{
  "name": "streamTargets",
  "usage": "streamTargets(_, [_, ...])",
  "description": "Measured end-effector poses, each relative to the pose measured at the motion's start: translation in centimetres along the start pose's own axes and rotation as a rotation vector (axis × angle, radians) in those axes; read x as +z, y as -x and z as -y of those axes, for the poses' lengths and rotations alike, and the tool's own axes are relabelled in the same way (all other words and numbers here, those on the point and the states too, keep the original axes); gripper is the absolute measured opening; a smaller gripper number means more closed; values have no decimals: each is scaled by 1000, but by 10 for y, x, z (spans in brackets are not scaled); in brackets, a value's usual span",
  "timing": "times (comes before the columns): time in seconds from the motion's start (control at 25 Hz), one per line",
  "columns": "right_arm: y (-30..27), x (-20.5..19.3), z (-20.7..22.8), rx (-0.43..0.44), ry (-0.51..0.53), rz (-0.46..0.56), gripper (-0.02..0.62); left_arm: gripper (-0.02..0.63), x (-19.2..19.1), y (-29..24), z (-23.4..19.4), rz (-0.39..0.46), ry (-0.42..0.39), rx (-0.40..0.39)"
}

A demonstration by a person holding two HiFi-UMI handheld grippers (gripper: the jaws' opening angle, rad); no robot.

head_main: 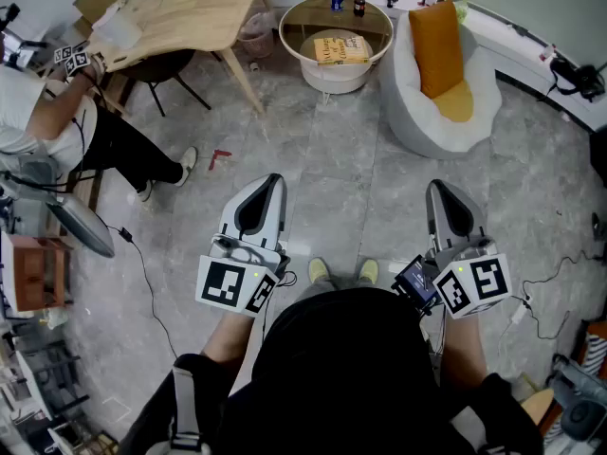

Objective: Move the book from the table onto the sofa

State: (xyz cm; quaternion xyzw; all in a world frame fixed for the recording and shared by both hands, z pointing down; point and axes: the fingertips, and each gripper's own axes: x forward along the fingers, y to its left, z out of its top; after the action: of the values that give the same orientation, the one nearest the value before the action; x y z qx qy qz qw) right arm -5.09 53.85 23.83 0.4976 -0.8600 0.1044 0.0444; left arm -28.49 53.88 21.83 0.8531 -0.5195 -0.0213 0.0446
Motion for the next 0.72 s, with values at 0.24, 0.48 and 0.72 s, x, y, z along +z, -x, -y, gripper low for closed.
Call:
streamTargets(0.24, [-4, 2, -23, 3, 37, 3, 6, 12, 4, 8, -11, 3, 2, -20])
streamTargets(0.48, [-6, 6, -55, 128, 78, 31, 6, 12, 5, 8, -20, 19, 6, -36])
streamTargets(0.72, [-15, 14, -78, 180, -19, 102, 6, 12, 5, 16, -31, 24, -5, -45])
